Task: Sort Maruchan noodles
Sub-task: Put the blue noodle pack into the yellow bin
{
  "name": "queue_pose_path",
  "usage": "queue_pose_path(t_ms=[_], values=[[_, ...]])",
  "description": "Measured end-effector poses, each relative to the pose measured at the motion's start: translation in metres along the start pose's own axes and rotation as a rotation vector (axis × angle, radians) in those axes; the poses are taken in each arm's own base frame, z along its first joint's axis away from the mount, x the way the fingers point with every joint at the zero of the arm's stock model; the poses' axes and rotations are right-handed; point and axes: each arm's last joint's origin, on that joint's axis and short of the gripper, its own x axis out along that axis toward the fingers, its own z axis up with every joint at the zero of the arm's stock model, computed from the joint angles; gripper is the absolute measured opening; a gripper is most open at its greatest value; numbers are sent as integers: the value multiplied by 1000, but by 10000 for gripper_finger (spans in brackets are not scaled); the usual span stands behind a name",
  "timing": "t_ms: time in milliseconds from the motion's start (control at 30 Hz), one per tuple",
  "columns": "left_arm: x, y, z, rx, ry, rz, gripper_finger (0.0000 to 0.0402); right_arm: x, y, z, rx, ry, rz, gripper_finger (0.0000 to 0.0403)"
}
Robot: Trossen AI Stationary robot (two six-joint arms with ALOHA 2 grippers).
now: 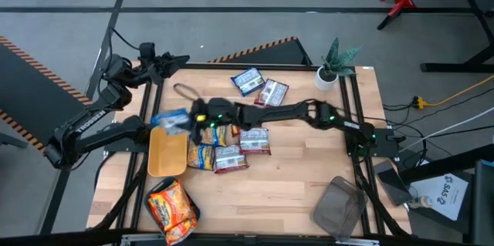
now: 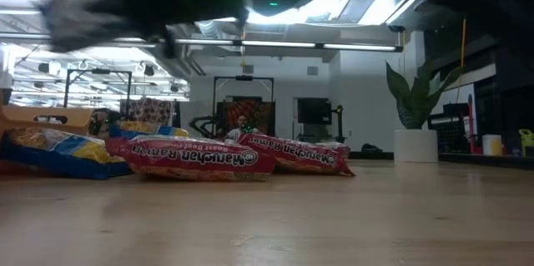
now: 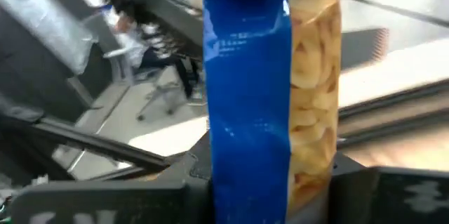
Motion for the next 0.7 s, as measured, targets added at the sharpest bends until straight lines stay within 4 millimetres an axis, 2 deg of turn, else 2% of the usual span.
queue_pose_path(t_ms=[133,333,700], values=[[0,-1,0,1,-2,-3,110,22,13,-3,-85,93,24,90],[-1,-1,0,2,12,-16,110,21,2,-21,-83,188,-24,90],[-1,-1,-1,0,33,-29,110,32,-7,-46,-155,173,0,90]])
